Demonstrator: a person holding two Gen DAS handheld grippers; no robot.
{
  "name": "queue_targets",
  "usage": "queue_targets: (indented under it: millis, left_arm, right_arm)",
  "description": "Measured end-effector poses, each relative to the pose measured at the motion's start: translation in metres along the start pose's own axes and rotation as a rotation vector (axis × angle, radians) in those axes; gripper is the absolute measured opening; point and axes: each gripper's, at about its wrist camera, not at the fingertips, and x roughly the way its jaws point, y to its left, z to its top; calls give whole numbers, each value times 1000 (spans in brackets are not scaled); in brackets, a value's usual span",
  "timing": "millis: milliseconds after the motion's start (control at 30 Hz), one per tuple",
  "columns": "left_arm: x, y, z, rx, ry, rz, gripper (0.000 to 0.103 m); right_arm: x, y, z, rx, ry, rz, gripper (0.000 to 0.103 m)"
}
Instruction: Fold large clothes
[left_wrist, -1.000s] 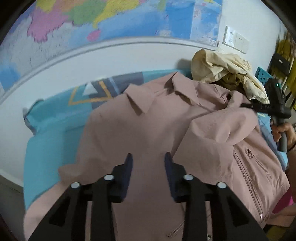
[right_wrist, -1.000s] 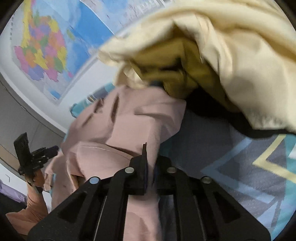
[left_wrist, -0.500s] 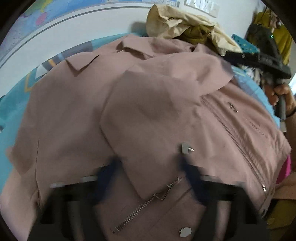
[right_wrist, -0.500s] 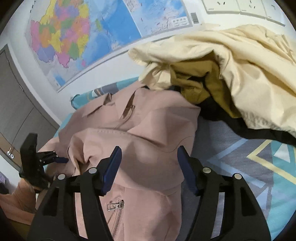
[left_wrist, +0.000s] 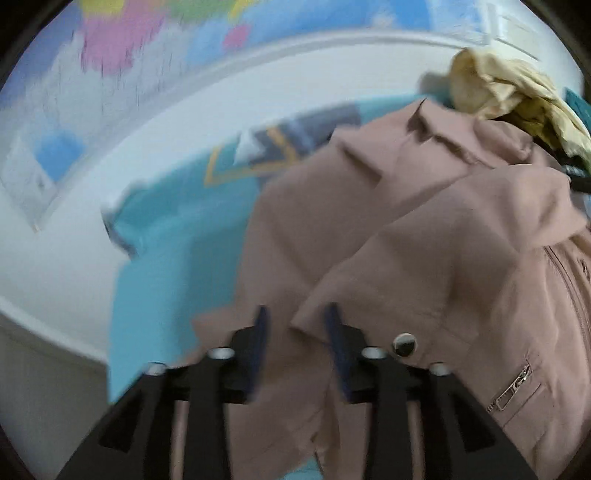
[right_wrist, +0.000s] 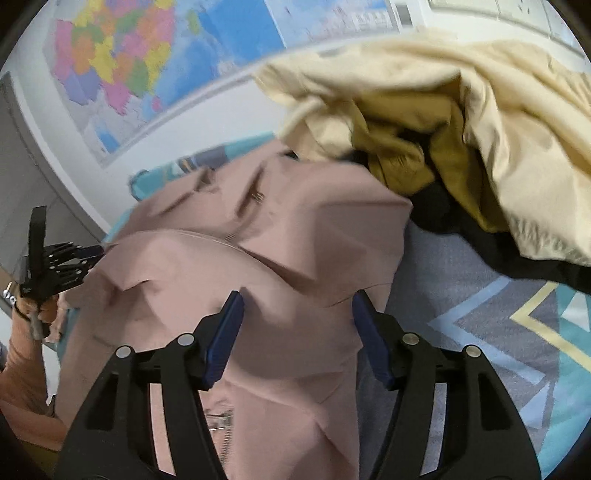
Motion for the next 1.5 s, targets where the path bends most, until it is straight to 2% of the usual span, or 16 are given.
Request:
queue_targets:
  millis: [67, 133, 200, 333, 500, 567, 600, 633, 700, 867, 967, 1033, 1100, 1267, 1433, 1500]
  left_arm:
    - [-2, 10, -5, -37, -19, -79, 46]
    - [-17, 12, -12, -41, -80, -193, 71]
    - [-30, 5, -17, -15, -136, -241, 80]
    - [-44, -25, -28, 93, -210, -237, 82]
    - [-19, -72, -25, 214, -162, -213, 80]
    - [-4, -82, -25, 265, -152, -159, 57]
    - [5, -83, -23, 269, -126, -105, 30]
    - [10, -78, -20, 250, -106, -94, 18]
    - [-2, -56, -16, 174, -135, -106, 5]
    - [-44, -18, -30, 136, -202, -109, 5]
    - [-33, -30, -45, 198, -131, -109, 15]
    - [-19, -37, -50, 210, -104, -68, 42]
    - [-15, -39, -49, 187, -115, -57, 52]
    - [-18, -37, -44, 161, -172, -73, 62]
    - [-7, -50, -38, 207, -161, -35, 62]
    - [0, -50, -35, 196, -137, -24, 69]
  right_arm:
    - [4, -5, 0, 16, 5, -23, 60]
    - [1, -6, 2, 21, -7, -19, 60]
    - [-6, -3, 4, 8, -31, -22, 62]
    - [-15, 19, 9, -71, -57, 5, 62]
    - [-2, 62, 8, -231, -36, 13, 62]
    - [6, 72, 7, -272, -11, 21, 63]
    - [12, 77, 5, -295, 12, 27, 63]
    - [16, 81, 3, -313, 26, 14, 63]
    - [23, 86, -2, -348, 64, -8, 57]
    - [26, 80, -15, -384, 132, 2, 49]
    - [32, 63, -19, -336, 196, -14, 50]
    - [25, 57, -16, -311, 174, 5, 50]
    - [11, 50, -8, -266, 122, 40, 51]
    - [-2, 43, 20, -170, 19, 71, 51]
    - [50, 53, 43, -193, 96, -10, 50]
    - [71, 48, 42, -214, 143, -69, 16]
